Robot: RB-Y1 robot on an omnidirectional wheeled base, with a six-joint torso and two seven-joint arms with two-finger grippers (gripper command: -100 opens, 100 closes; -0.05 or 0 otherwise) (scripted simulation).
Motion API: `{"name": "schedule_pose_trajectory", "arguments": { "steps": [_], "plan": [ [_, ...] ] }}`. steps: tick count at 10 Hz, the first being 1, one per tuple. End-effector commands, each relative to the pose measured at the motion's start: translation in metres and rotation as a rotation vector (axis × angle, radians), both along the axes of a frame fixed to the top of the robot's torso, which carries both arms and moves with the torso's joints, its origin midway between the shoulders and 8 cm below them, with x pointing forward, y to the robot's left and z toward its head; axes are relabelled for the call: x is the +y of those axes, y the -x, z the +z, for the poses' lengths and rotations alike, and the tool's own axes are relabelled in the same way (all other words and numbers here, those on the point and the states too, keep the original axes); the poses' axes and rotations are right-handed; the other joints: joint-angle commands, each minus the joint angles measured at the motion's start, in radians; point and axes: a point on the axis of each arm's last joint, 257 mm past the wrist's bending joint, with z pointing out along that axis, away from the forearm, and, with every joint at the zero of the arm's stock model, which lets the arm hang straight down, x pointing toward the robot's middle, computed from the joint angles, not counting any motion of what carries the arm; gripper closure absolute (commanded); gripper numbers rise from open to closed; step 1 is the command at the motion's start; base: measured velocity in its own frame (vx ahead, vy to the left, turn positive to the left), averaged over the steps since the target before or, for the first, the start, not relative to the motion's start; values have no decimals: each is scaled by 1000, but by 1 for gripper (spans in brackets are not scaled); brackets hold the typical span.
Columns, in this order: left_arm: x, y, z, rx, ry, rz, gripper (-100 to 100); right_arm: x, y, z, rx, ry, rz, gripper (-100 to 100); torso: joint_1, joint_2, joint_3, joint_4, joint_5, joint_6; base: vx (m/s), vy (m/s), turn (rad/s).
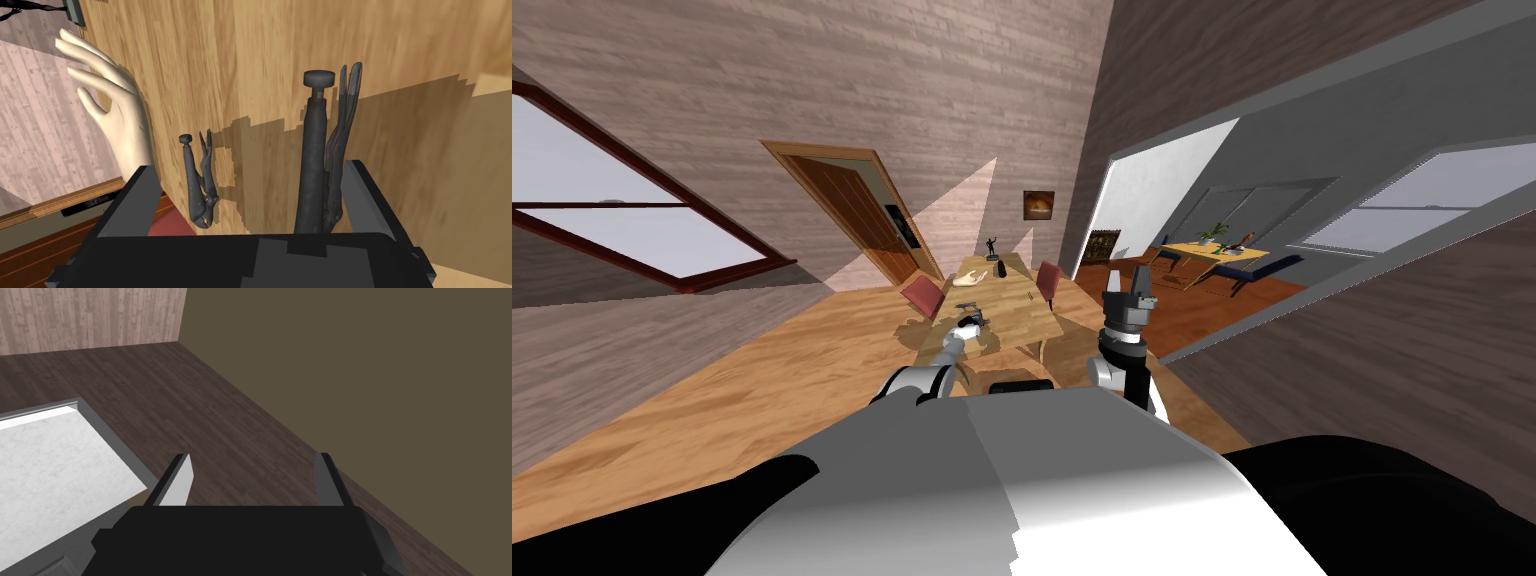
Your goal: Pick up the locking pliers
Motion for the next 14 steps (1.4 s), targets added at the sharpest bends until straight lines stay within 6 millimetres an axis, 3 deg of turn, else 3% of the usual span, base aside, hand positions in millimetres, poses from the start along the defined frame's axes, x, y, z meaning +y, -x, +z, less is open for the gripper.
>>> {"name": "schedule_pose_trajectory", "arguments": {
  "steps": [1,4,5,6,7,14],
  "plan": [
    [1,3,-7,27,4,6,-100,0,0,0,0,0,0,0,0,0,0,0,0,0,7,-4,11],
    [5,15,-24,87,10,19,-100,0,0,0,0,0,0,0,0,0,0,0,0,0,3,-3,9],
    [3,11,-19,66,8,14,-100,0,0,0,0,0,0,0,0,0,0,0,0,0,0,0,0],
    [3,12,-20,71,9,15,0,0,0,0,0,0,0,0,0,0,0,0,0,0,0,0,0],
    [-3,14,-22,72,10,3,-100,0,0,0,0,0,0,0,0,1,0,0,0,0,28,-7,78],
    [-23,24,-29,75,24,-34,-100,0,0,0,0,0,0,0,0,-2,-1,0,0,0,47,-10,61]
  ]
}}
